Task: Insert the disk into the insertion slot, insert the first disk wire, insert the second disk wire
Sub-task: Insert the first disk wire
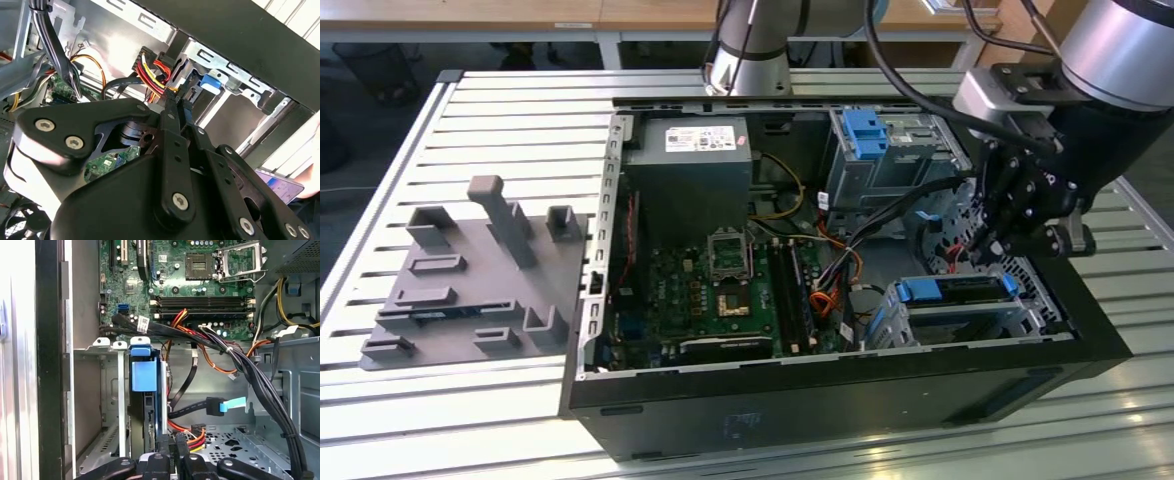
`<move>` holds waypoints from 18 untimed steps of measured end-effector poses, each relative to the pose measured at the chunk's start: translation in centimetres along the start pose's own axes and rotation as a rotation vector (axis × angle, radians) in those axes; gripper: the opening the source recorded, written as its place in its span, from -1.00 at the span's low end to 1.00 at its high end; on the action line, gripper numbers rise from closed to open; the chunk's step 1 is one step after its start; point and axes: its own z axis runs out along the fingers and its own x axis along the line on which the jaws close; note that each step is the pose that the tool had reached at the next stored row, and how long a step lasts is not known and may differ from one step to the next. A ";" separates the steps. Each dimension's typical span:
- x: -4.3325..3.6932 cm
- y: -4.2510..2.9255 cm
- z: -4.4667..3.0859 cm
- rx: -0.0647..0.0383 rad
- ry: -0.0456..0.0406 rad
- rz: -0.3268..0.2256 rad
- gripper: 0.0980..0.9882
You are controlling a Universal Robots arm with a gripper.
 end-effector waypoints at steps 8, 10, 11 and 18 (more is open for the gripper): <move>0.62 0.56 0.17 0.025 -0.0060 -0.006 -0.83; 0.91 0.61 0.25 0.026 -0.0095 -0.006 -0.83; 0.99 0.64 0.28 0.027 -0.0116 -0.006 -0.83; 1.47 1.04 0.49 0.036 -0.0263 -0.007 -0.83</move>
